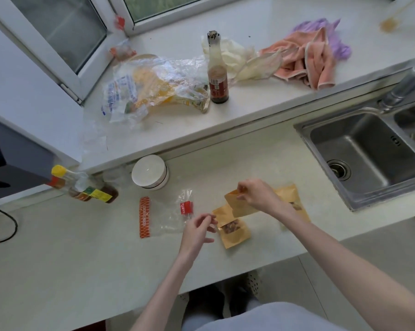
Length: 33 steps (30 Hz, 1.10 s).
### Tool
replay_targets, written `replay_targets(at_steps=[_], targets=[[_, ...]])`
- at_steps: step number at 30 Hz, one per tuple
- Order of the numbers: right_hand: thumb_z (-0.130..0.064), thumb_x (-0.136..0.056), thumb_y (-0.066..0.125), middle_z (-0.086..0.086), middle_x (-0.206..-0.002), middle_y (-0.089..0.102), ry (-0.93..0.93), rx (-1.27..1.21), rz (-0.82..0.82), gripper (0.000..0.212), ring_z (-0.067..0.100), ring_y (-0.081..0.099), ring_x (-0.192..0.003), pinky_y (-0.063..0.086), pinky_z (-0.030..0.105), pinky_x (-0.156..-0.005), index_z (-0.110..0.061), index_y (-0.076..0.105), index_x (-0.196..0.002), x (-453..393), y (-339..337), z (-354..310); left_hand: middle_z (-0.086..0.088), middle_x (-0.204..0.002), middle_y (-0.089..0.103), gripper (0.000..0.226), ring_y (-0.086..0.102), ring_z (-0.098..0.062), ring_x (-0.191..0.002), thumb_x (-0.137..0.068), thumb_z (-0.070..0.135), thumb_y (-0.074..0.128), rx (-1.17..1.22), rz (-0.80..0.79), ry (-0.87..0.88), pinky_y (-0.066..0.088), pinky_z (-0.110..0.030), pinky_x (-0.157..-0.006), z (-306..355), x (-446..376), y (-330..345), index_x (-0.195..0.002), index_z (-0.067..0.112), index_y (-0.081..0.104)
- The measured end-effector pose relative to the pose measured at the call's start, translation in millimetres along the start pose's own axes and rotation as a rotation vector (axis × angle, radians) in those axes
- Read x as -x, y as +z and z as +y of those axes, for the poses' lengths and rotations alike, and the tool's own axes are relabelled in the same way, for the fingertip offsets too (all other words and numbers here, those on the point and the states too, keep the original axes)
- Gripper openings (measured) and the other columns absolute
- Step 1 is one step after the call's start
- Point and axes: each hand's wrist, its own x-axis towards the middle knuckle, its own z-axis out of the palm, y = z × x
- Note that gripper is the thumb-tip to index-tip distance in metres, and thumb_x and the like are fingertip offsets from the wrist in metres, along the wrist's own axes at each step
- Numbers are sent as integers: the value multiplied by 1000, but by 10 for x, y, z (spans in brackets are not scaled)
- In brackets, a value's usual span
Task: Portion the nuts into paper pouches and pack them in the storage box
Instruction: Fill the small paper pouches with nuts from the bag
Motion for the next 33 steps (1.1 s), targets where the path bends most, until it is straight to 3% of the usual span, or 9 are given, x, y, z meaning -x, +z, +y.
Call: replay_targets(at_steps=[1, 5, 10, 13, 15, 19, 24, 29, 33], targets=[[-17, -81, 73, 8, -91, 69, -87, -12, 20, 11, 25, 63, -86, 48, 28, -73, -12, 70, -91, 32, -80, -99, 2, -104, 70, 14, 67, -7, -88, -97, 20, 56, -70, 17, 91, 57, -25, -69, 86, -16, 26, -107, 23, 66], [1, -82, 66, 5, -83, 65, -370, -82, 80, 10, 14, 53, -74, 45, 24, -67, -9, 65, -84, 165, -400, -544, 14, -126, 59, 43, 57, -3, -110, -91, 16, 66, -272, 84, 421, 49, -23, -90, 497, -37, 35, -132, 22, 54], [6, -82, 57, 7, -80, 63, -512, -139, 174, 14, 14, 51, -73, 40, 23, -65, -6, 62, -87, 290, -783, -1037, 20, -88, 73, 17, 67, -2, -80, -86, 16, 73, -252, 161, 697, 52, -23, -64, 979, 150, -136, -99, 28, 73], [0, -81, 64, 2, -76, 65, -500, -207, 270, 11, 8, 52, -67, 40, 17, -63, -7, 63, -89, 331, -1005, -1226, 17, -80, 72, 8, 65, 0, -74, -84, 17, 74, -250, 240, 805, 45, -14, -62, 1195, 251, -295, -90, 22, 76], [-1, -77, 68, -1, -73, 66, -481, -258, 318, 9, -1, 51, -64, 38, 7, -62, -6, 69, -85, 328, -1149, -1311, 17, -79, 72, 5, 65, 1, -76, -84, 18, 75, -223, 305, 827, 45, -14, -65, 1337, 307, -385, -88, 21, 77], [-2, -74, 73, -5, -66, 64, -473, -274, 414, 6, -5, 54, -63, 37, 5, -59, -7, 72, -76, 323, -1342, -1440, 21, -75, 70, 7, 65, 2, -78, -81, 17, 77, -250, 352, 916, 49, -16, -63, 1595, 433, -497, -83, 24, 76], [8, -72, 65, 3, -71, 66, -514, -142, 411, 14, 10, 52, -63, 41, 19, -61, -6, 69, -74, 351, -1419, -1542, 19, -76, 68, 11, 66, 1, -78, -75, 13, 81, -370, 362, 934, 56, -27, -68, 1745, 462, -679, -82, 20, 77], [7, -72, 66, 3, -71, 66, -501, -117, 422, 14, 12, 55, -65, 42, 19, -62, -6, 70, -72, 393, -1469, -1612, 26, -70, 65, 14, 63, 8, -76, -75, 12, 81, -388, 386, 921, 44, -5, -66, 1741, 498, -696, -79, 24, 75], [10, -71, 63, 0, -69, 63, -479, -114, 386, 18, 12, 54, -64, 42, 21, -59, -7, 67, -69, 429, -1427, -1667, 28, -64, 64, 23, 62, 9, -73, -73, 9, 81, -379, 369, 877, 40, -3, -64, 1719, 514, -710, -72, 30, 71]])
